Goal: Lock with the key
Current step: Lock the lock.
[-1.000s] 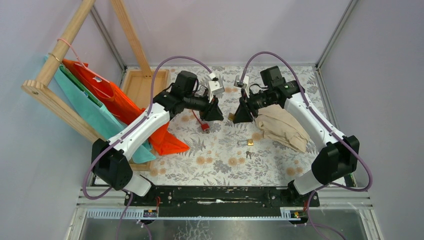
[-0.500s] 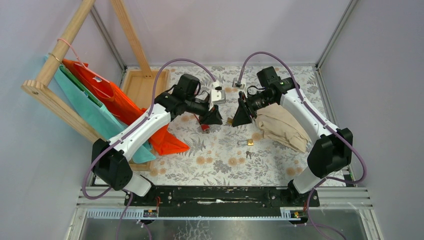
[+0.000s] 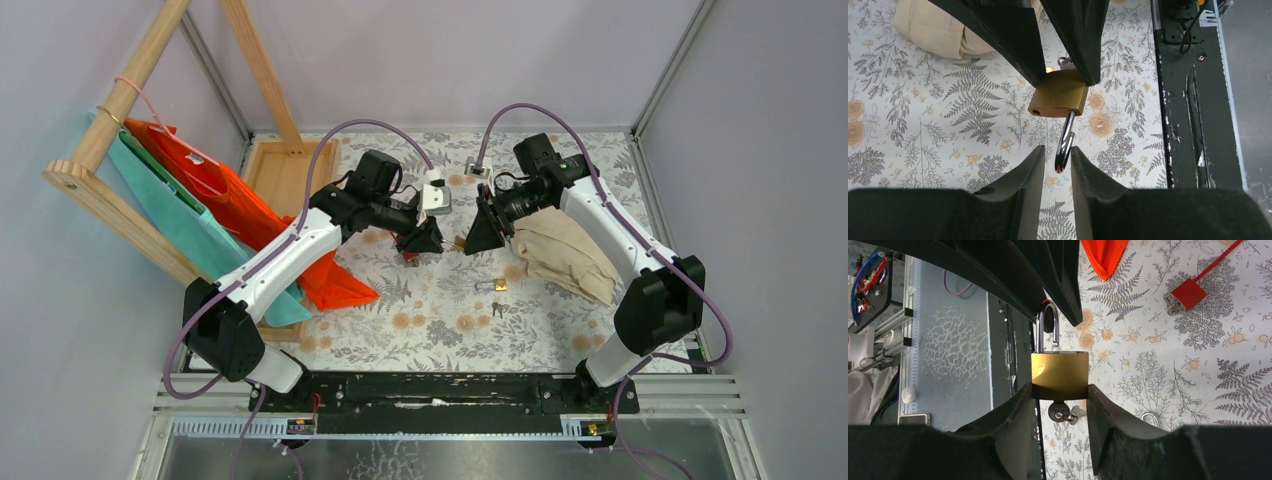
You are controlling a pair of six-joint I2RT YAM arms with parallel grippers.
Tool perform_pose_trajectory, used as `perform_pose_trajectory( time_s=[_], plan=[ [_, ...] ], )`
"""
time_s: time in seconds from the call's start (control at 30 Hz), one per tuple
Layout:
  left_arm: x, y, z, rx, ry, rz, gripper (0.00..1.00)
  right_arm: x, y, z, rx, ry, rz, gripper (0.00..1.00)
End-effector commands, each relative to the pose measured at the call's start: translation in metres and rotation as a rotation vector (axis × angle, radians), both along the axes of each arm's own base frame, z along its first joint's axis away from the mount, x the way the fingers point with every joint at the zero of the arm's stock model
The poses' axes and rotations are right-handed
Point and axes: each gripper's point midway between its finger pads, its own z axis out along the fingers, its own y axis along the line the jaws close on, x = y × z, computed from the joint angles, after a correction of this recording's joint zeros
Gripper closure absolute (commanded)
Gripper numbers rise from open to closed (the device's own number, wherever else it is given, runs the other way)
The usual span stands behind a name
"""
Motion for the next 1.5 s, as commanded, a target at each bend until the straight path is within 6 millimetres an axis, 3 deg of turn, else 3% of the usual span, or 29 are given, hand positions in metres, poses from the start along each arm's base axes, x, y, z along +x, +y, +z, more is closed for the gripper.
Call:
perform_pose_trajectory(
  time_s=[0.0,0.2,0.33,0.63,0.83,0.97,1.2,1.47],
  plan=[
    [-0.003,0.002,0.005,-0.003,-0.032,-0.011,0.71,-0.001,0.006,0.020,0.058,-0.031,0.028,1.00],
    [-0.003,-0.001,0.010,-0.016,-0.030,-0.020,0.83,-0.002,0.007,0.020,0.063,-0.016,0.030,1.00],
    [-0.005,-0.004,0.013,-0.027,-0.010,-0.025,1.00,0.001,0.009,0.019,0.058,-0.011,0.020,0.98],
    [-0.007,-0.004,0.023,-0.070,0.058,0.040,1.00,0.006,0.006,0.025,0.041,-0.082,0.010,0.41],
    [-0.001,0.001,0.040,-0.145,0.137,0.104,1.00,0.007,0.004,0.043,0.053,-0.179,0.012,0.25],
    [0.002,0.000,0.043,-0.167,0.166,0.118,1.00,0.007,0.005,0.048,0.069,-0.193,0.005,0.24],
    [0.000,-0.004,0.048,-0.197,0.218,0.110,1.00,0.011,0.011,0.045,0.092,-0.175,0.000,0.37],
    [0.001,-0.006,0.045,-0.199,0.234,0.117,1.00,0.009,0.017,0.041,0.086,-0.182,0.024,0.68]
  ],
)
